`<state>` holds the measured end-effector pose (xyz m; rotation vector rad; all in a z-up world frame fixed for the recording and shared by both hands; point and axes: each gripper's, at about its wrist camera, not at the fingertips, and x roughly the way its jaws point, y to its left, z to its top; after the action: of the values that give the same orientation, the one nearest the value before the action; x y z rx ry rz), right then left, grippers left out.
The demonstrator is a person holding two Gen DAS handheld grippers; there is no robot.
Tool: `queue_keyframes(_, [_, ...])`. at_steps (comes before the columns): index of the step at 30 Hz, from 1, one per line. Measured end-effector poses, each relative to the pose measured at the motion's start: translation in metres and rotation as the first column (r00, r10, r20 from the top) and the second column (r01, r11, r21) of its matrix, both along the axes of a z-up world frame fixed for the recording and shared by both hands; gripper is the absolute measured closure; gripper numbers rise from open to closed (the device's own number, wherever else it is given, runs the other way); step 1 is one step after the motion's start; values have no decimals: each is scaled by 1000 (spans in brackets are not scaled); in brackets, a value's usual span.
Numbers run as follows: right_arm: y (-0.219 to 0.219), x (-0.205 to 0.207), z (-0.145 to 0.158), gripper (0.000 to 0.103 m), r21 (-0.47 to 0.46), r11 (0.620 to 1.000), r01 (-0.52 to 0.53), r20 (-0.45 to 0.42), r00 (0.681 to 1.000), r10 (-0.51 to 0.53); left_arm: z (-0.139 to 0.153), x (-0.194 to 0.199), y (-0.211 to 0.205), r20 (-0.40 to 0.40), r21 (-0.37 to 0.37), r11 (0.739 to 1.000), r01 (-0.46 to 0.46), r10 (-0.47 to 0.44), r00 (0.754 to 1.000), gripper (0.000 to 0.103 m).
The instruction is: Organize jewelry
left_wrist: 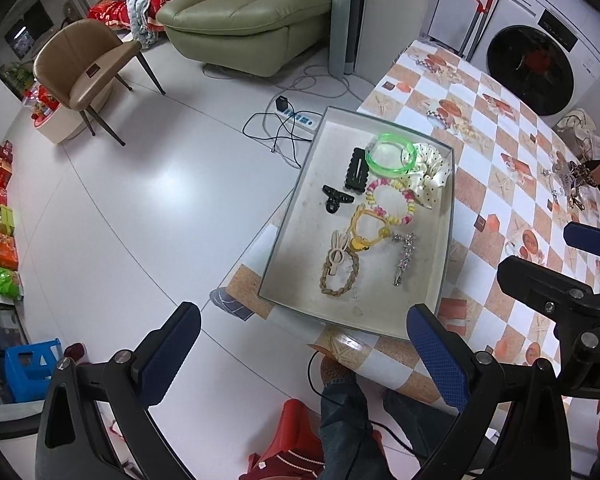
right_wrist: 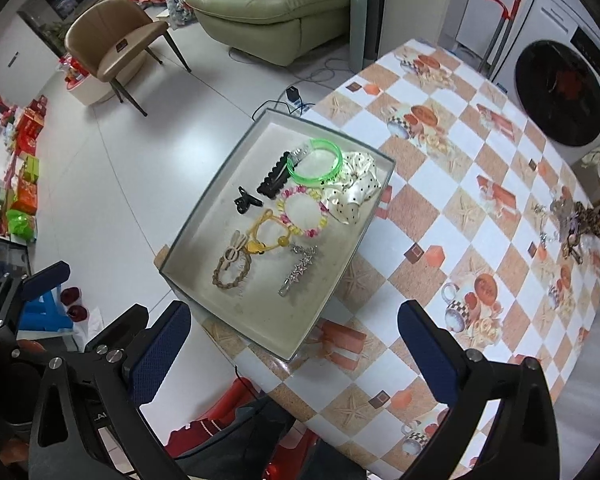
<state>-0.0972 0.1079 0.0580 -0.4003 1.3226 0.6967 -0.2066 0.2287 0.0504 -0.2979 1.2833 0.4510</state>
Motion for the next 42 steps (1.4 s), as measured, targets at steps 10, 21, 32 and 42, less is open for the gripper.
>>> queue_keyframes(10, [0,3,12,0,-15,1000,11,19,1000,-11,13,-1,-3,5,-3,1000,4,-4,1000,0])
queue_keyframes(21, [0,4,13,0,-17,1000,15,21,1000,-14,15,-1,-4,7,0,1000,4,-4,1000,0])
queue_keyframes(32, [-1,3,14,0,-17,1000,11,22,1000,-11,15,-2,-5,7,-1,1000,4,-4,1000,0])
queue_keyframes(42, [-1,1,14,0,-18,1000,15,20,1000,-15,15,-2,-7,6,-1,1000,2,-2,1000,0])
